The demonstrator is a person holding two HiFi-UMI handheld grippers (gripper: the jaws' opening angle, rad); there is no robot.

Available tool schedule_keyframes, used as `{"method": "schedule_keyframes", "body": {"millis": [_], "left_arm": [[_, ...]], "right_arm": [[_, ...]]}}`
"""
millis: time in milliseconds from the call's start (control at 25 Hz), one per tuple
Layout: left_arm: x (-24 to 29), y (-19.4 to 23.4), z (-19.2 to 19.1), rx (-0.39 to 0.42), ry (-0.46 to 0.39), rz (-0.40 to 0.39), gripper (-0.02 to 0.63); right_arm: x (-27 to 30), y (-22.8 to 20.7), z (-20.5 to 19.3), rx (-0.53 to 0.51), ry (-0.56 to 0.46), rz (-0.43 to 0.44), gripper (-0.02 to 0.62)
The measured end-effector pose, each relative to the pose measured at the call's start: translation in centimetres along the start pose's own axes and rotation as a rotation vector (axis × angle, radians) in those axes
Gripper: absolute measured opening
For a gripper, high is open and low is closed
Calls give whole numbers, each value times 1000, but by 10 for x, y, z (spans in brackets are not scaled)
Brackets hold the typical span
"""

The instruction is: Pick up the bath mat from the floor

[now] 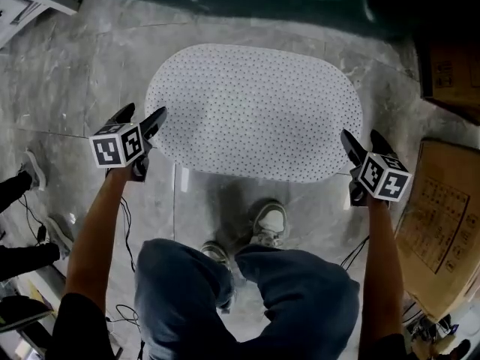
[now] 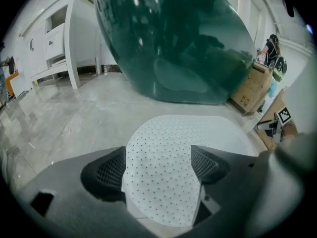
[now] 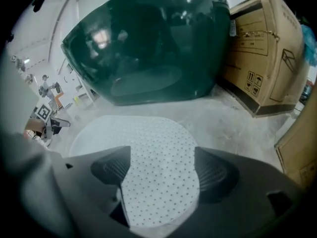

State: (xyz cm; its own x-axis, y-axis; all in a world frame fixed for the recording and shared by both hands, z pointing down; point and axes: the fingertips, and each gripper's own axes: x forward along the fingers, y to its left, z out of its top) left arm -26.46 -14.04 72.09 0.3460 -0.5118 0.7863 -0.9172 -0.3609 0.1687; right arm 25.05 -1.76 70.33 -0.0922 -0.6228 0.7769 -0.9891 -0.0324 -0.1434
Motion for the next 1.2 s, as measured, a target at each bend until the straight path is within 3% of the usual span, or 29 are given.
{"method": "schedule_keyframes", "body": {"millis": [560,1000,1200], "left_arm": [[69,49,-38,-18,52,37,436],[90,55,-46,-56,58,56,443],[87,56,-47,-35,69,85,440]], "right_arm": [[65,-38,-30,81,5,-31,424],[90,-70,-65,38,160,-80,449],[93,-67,-70,31,175,-108,446]]}}
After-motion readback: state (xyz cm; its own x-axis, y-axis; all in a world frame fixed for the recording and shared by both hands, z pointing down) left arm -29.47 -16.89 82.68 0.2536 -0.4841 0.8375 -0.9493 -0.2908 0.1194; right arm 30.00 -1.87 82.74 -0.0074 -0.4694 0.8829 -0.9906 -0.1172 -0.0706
